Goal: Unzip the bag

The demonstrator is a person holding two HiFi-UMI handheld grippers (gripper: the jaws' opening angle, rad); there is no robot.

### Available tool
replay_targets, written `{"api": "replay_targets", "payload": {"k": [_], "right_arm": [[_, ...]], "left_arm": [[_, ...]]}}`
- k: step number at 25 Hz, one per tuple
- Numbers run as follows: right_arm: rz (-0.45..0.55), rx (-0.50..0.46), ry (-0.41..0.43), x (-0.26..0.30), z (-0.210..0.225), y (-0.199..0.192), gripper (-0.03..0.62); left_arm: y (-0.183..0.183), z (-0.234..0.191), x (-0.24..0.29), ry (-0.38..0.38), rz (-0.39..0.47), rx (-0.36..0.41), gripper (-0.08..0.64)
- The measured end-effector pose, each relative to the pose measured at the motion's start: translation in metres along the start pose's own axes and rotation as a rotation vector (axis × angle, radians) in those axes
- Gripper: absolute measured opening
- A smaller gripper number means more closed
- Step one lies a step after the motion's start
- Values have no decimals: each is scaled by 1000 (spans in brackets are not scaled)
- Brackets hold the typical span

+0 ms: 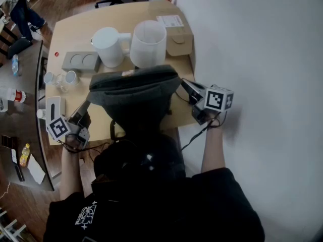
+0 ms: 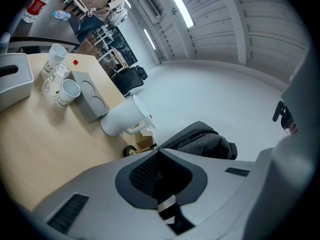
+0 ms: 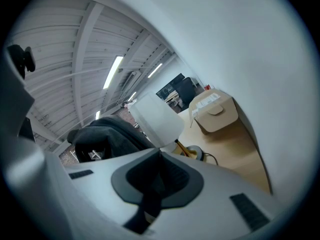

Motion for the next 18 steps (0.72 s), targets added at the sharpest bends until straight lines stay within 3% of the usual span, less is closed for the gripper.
{"api": "replay_targets", "payload": {"k": [18], "right_arm": [[-15,27,-7,4,7,-9,11]], "left_arm": [[-6,-8,0,6,10,-24,3]]}}
Point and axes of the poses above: the fingertips, and each gripper's own axes: x forward along the fingers, z to its right, y out of its top, the point moved 8 cm from there along -x, backward along the fingers, and after that the axes turned 6 degrees about -y, right-handed, at the moved point
